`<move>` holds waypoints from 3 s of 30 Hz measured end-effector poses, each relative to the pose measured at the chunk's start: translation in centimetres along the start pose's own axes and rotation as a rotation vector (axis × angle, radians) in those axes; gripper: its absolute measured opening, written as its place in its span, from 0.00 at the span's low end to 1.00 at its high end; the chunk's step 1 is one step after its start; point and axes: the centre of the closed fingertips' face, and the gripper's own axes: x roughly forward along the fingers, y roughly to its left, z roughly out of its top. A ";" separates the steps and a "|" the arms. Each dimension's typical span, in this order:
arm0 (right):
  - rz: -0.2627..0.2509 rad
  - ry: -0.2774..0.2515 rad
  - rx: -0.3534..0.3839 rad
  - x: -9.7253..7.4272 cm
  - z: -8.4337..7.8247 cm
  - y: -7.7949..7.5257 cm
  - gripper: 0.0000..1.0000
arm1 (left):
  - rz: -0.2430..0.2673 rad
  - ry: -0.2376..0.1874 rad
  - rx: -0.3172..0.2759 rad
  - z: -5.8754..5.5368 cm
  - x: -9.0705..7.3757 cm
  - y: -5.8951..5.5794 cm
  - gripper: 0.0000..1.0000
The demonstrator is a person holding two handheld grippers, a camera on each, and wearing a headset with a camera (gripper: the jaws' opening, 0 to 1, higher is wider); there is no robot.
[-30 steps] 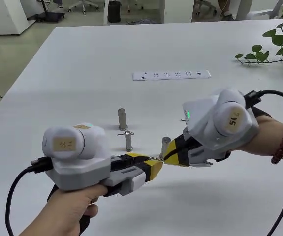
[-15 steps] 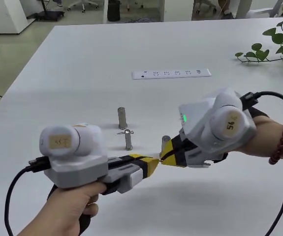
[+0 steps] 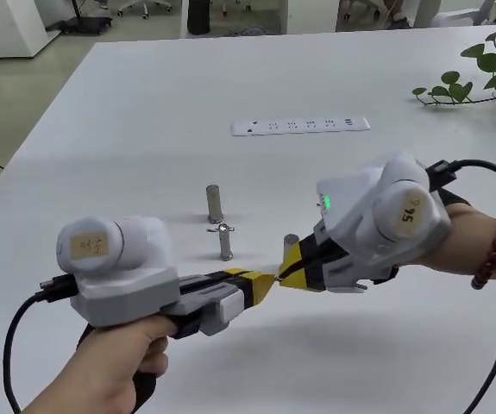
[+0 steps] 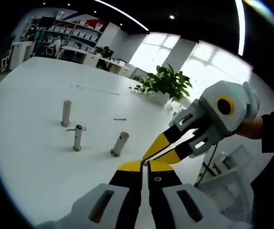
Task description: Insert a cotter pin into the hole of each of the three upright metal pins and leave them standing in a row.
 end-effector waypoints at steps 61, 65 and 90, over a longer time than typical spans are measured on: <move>0.271 -0.354 0.659 -0.2 0.7 3.7 0.00 | -0.217 0.039 0.226 -1.2 -1.4 -2.5 0.00; 0.267 -0.321 0.604 -0.2 0.2 3.8 0.00 | -0.225 0.045 0.235 -1.4 -1.3 -2.6 0.00; 0.211 -0.019 0.362 0.1 -3.4 3.8 0.00 | -0.134 0.094 0.366 -2.5 0.2 -1.0 0.00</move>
